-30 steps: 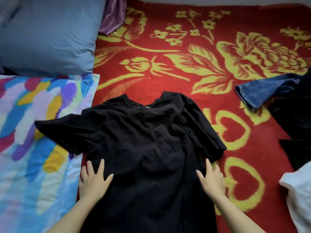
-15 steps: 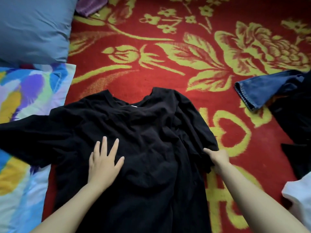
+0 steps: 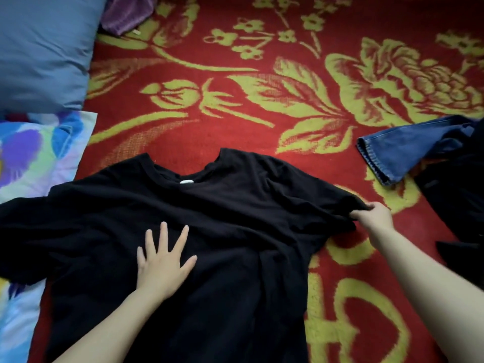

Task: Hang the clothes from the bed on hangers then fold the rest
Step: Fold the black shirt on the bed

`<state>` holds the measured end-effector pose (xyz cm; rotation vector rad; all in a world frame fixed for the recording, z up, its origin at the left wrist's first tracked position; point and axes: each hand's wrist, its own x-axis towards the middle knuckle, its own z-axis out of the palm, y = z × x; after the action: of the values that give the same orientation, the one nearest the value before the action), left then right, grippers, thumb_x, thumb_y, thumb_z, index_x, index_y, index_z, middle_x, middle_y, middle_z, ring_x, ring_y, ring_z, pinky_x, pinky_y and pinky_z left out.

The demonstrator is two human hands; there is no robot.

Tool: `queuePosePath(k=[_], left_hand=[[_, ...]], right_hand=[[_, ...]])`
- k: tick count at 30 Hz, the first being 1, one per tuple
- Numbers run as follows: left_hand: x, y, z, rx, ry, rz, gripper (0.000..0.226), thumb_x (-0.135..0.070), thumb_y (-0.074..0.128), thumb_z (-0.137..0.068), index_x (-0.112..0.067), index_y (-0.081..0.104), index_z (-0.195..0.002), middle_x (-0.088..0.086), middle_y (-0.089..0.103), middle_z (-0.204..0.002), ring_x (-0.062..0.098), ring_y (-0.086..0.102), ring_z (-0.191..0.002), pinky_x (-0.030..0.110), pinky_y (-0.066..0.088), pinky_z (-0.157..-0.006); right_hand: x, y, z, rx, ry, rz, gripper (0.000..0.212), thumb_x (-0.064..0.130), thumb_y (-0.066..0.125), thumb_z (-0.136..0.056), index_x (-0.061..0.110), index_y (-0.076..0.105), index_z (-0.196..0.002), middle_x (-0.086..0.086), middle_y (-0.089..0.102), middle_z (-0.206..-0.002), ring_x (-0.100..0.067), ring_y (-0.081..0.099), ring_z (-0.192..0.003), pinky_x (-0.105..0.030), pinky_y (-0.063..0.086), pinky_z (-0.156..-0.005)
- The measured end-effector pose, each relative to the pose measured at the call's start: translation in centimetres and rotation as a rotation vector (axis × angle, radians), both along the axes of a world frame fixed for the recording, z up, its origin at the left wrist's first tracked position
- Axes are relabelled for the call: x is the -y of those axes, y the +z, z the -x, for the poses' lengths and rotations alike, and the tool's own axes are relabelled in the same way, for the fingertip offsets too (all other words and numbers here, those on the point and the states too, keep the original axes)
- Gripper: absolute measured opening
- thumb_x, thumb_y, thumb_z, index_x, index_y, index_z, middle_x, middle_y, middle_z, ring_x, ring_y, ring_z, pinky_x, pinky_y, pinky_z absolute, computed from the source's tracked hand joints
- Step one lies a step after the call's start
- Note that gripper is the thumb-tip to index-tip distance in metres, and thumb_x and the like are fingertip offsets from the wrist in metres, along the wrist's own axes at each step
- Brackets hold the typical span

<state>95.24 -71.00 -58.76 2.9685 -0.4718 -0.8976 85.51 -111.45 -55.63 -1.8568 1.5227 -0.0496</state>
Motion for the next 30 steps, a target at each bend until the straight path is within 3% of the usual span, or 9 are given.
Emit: queuePosePath(k=[3,6,10,14,18,20,23,27,30], left_hand=[[-0.8,-0.8,-0.1,-0.03,-0.053,-0.059,0.072,-0.064,0.027,-0.091,-0.043,-0.019,-0.143,0.006,-0.026,-0.154,0.035,-0.022,-0.141,0.05,0.001,-0.115],[-1.0,-0.6,0.2,-0.003,-0.043,-0.043,0.074,-0.064,0.029,-0.091,-0.041,-0.019,-0.143,0.006,-0.022,-0.156,0.032,-0.019,-0.142,0.048,0.001,-0.115],[-2.1,0.3,4.5,0.135,0.047,0.075,0.076,-0.056,0.041,-0.091,-0.032,-0.002,-0.149,0.009,-0.007,-0.158,0.031,-0.01,-0.144,0.049,0.003,-0.114],[-4.7,1.7,11.3,0.093,0.119,0.059,0.074,-0.048,0.055,-0.088,-0.021,0.021,-0.148,0.018,0.009,-0.156,0.04,0.005,-0.143,0.057,0.012,-0.112],[-8.4,2.4,18.5,0.014,0.228,0.03,0.079,-0.055,0.03,-0.077,-0.008,0.041,-0.139,0.032,0.032,-0.144,0.052,0.028,-0.132,0.069,0.026,-0.099],[-10.8,2.2,21.8,-0.005,0.293,-0.015,0.078,-0.056,0.034,-0.079,-0.01,0.037,-0.141,0.032,0.028,-0.146,0.053,0.025,-0.133,0.069,0.024,-0.1],[-14.5,1.5,25.2,-0.047,0.412,-0.109,0.076,-0.051,0.052,-0.089,-0.026,0.009,-0.146,0.021,0.008,-0.156,0.043,0.004,-0.142,0.062,0.012,-0.11],[-17.8,1.6,25.8,-0.03,0.525,-0.116,0.073,-0.049,0.048,-0.091,-0.025,0.013,-0.151,0.017,0.001,-0.157,0.038,-0.002,-0.143,0.058,0.007,-0.111],[-19.7,1.8,24.7,0.063,0.714,-0.05,0.072,-0.043,0.051,-0.091,-0.018,0.018,-0.15,0.022,0.007,-0.156,0.04,0.004,-0.141,0.059,0.008,-0.109]], right_hand=[[-0.1,-1.8,1.7,0.103,-0.08,-0.061,0.05,0.02,0.073,-0.078,-0.002,0.057,-0.119,-0.018,0.061,-0.118,-0.026,0.056,-0.104,-0.04,0.043,-0.091],[-1.6,-1.0,2.5,-0.031,-0.202,0.105,0.064,0.039,0.062,-0.086,0.0,0.046,-0.133,-0.024,0.045,-0.136,-0.037,0.039,-0.128,-0.043,0.03,-0.106],[-9.9,0.1,6.7,-0.032,0.111,0.305,0.054,0.027,0.062,-0.088,0.0,0.045,-0.132,-0.024,0.044,-0.132,-0.037,0.036,-0.124,-0.04,0.025,-0.104],[-18.5,-0.6,13.5,-0.154,0.332,0.135,0.057,0.025,0.067,-0.085,-0.001,0.046,-0.131,-0.021,0.048,-0.127,-0.035,0.04,-0.123,-0.037,0.025,-0.104],[-24.7,-0.4,20.4,-0.301,0.349,0.09,0.065,0.033,0.07,-0.082,0.002,0.045,-0.133,-0.02,0.05,-0.125,-0.036,0.044,-0.118,-0.041,0.034,-0.097],[-27.3,0.0,23.3,-0.399,0.439,0.068,0.071,0.039,0.072,-0.078,0.002,0.046,-0.134,-0.019,0.051,-0.125,-0.036,0.047,-0.116,-0.043,0.039,-0.092],[-30.4,0.1,26.8,-0.41,0.626,0.056,0.082,0.041,0.087,-0.057,-0.002,0.057,-0.121,-0.026,0.058,-0.115,-0.043,0.058,-0.103,-0.05,0.05,-0.078],[-33.7,0.1,28.8,-0.331,0.863,0.232,0.091,0.053,0.088,-0.042,0.005,0.06,-0.114,-0.026,0.061,-0.115,-0.041,0.061,-0.102,-0.049,0.053,-0.073],[-35.7,0.3,28.9,-0.371,0.825,0.21,0.071,0.04,0.093,-0.04,0.003,0.071,-0.097,-0.026,0.064,-0.109,-0.042,0.064,-0.097,-0.05,0.054,-0.067]])
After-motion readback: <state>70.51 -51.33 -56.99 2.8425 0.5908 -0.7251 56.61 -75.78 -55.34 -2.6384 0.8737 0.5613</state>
